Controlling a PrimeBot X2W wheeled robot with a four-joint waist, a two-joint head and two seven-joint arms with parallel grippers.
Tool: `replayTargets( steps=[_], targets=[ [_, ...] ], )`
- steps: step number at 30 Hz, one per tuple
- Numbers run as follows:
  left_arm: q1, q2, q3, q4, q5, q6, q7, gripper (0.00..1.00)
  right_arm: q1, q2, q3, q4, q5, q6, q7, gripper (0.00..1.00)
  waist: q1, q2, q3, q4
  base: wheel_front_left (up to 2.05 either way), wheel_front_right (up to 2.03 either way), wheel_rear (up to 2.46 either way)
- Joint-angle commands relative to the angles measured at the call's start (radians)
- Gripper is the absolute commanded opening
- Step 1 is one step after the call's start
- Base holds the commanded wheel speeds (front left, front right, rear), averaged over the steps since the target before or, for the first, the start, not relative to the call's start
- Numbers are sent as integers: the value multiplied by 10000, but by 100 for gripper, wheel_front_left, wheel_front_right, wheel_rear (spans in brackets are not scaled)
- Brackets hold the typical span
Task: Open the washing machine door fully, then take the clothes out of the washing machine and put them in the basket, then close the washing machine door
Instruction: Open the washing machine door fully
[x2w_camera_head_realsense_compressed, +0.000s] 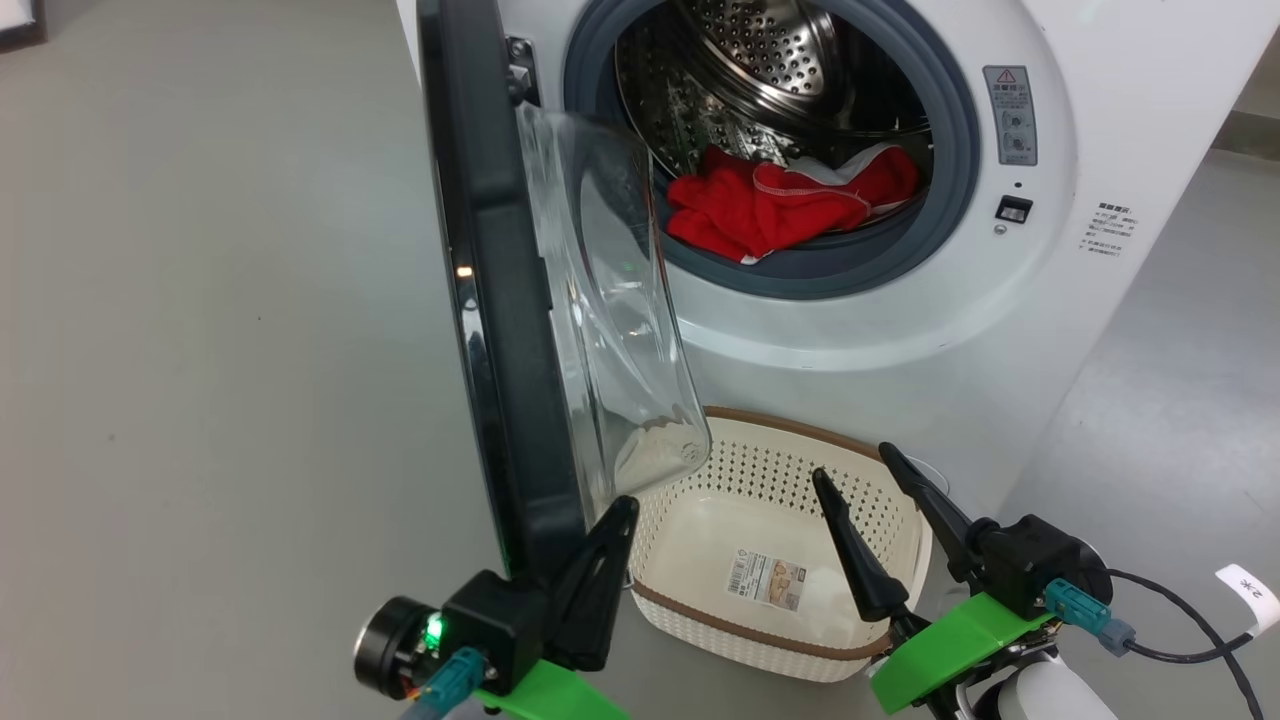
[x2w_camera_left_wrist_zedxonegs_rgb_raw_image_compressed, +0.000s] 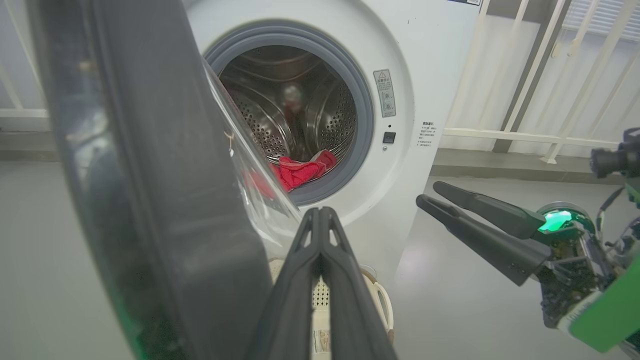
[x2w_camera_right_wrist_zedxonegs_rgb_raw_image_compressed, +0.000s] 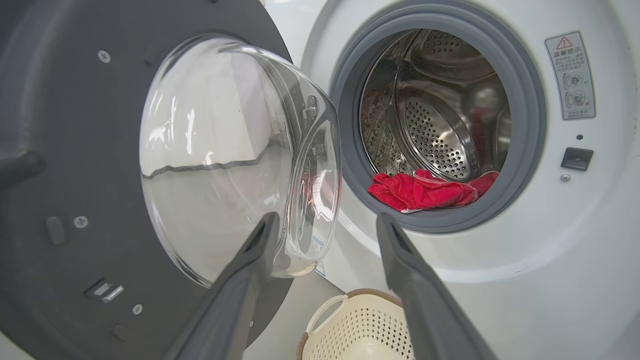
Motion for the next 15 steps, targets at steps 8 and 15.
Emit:
replayTargets(
  steps=[8, 15],
  targets=[
    [94, 277, 814, -284, -171, 380, -47, 0, -442, 49, 239, -170, 65, 35, -65, 100, 0, -1, 28, 236, 0, 0, 0],
    [167, 450, 1158, -354, -230, 656, -88, 0, -461, 49, 274, -124, 32, 35, -65, 100, 0, -1, 45, 395, 0, 0, 0]
  ],
)
